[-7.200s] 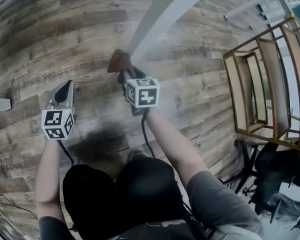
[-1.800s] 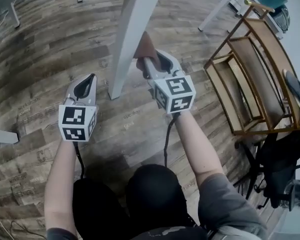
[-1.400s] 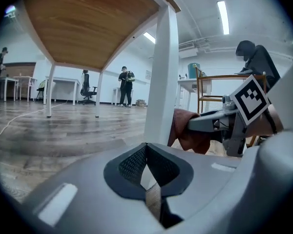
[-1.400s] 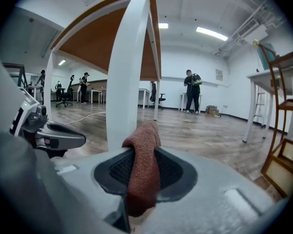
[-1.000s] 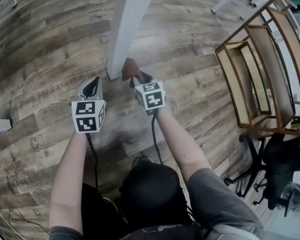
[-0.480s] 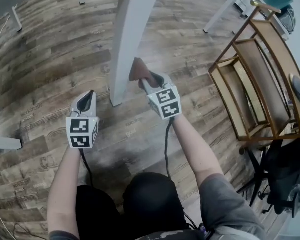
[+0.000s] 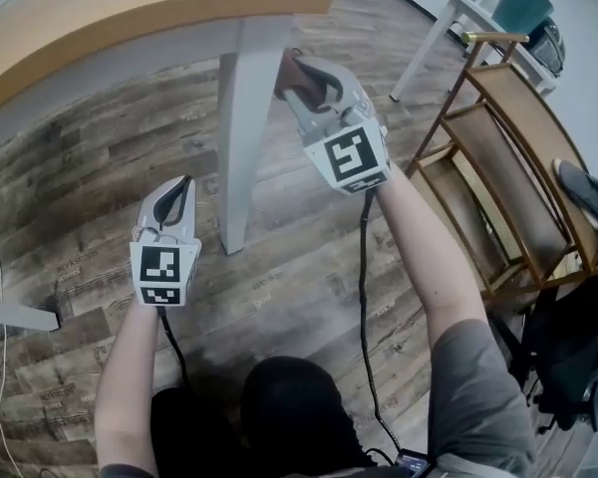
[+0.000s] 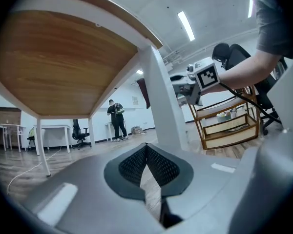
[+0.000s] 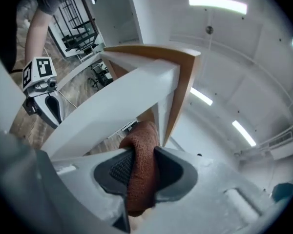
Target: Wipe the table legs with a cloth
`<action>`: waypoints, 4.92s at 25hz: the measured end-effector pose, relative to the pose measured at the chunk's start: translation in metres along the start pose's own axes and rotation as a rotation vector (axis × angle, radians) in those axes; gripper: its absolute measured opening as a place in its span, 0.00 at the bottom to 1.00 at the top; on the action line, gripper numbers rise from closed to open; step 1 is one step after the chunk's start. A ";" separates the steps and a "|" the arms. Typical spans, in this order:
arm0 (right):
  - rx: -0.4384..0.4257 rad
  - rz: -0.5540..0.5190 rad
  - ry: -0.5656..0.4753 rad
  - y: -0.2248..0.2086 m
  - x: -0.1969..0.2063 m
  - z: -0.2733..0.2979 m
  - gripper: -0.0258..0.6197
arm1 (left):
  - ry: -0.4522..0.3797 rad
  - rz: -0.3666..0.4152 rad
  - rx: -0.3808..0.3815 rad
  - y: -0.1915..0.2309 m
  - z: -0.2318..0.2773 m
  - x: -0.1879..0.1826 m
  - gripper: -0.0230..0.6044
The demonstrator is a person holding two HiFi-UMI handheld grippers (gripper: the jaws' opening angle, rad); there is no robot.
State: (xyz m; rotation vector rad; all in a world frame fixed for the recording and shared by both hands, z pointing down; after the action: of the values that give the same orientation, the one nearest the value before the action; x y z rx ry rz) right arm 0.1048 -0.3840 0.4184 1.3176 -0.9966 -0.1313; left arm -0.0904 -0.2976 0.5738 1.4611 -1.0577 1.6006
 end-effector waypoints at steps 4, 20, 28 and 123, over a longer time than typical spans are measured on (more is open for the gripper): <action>0.038 -0.081 -0.087 -0.032 -0.037 0.003 0.17 | -0.006 -0.009 -0.002 -0.001 0.001 -0.001 0.07; -0.219 -0.009 0.086 0.126 0.061 -0.004 0.17 | 0.154 -0.098 0.024 -0.017 -0.016 0.091 0.07; -0.352 0.055 0.194 0.216 0.129 0.007 0.17 | 0.262 -0.135 0.047 -0.031 -0.024 0.163 0.07; 0.007 1.058 0.604 -0.067 -0.382 -0.315 0.17 | 0.317 -0.371 -0.033 -0.100 -0.363 -0.408 0.07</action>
State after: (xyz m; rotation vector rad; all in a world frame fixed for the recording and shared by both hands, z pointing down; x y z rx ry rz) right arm 0.1157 0.0575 0.1840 0.6199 -1.0285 1.0118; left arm -0.1056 0.0834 0.1705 1.2426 -0.5911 1.4731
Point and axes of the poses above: the fingertips, and each gripper's own axes: z forward along the fingers, y to its left, x out of its underside, the point moved 7 cm from there along -z, backward along the fingers, and after that the axes turned 5 degrees about -z, right-handed, at the moved point
